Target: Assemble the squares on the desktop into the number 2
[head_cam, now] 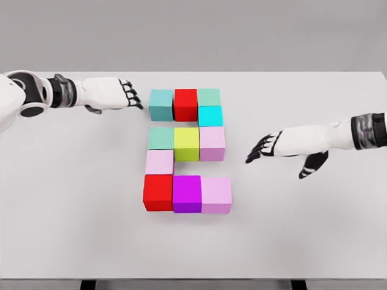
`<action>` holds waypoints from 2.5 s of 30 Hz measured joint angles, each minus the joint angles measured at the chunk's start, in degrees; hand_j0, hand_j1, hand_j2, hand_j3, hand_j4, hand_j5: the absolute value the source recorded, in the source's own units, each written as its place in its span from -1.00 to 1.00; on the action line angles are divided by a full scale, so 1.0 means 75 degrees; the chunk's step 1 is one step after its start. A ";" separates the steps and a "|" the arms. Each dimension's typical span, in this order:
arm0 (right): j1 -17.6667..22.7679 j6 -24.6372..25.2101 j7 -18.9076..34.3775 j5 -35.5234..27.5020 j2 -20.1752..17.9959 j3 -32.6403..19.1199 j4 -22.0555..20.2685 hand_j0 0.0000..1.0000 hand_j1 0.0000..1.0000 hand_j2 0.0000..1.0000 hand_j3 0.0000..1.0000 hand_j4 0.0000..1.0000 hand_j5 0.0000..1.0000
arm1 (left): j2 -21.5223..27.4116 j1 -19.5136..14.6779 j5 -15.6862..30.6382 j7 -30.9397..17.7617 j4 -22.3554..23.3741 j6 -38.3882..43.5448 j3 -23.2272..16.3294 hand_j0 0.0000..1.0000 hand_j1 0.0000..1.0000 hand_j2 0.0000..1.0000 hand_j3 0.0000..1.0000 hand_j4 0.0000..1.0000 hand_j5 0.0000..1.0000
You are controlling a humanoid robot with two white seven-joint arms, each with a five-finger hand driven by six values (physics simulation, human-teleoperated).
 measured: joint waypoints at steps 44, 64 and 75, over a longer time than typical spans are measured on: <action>0.5626 -0.0009 0.0002 -0.1457 0.2781 -0.8862 0.2062 1.00 1.00 1.00 1.00 1.00 1.00 | -0.0264 -0.0012 0.0053 0.0000 0.0186 0.0000 0.0027 0.92 0.92 0.92 0.92 0.92 0.92; 0.5708 -0.0010 0.0002 -0.0671 0.3023 -0.8816 0.2071 1.00 1.00 1.00 1.00 1.00 1.00 | -0.0032 -0.0047 0.0085 0.0011 0.0290 0.0000 0.0516 1.00 1.00 1.00 1.00 1.00 1.00; 0.5708 -0.0009 0.0002 -0.0660 0.3027 -0.8826 0.2074 1.00 1.00 1.00 1.00 1.00 1.00 | -0.0118 0.0023 0.0065 0.0011 0.0292 0.0000 0.0476 1.00 1.00 1.00 1.00 1.00 1.00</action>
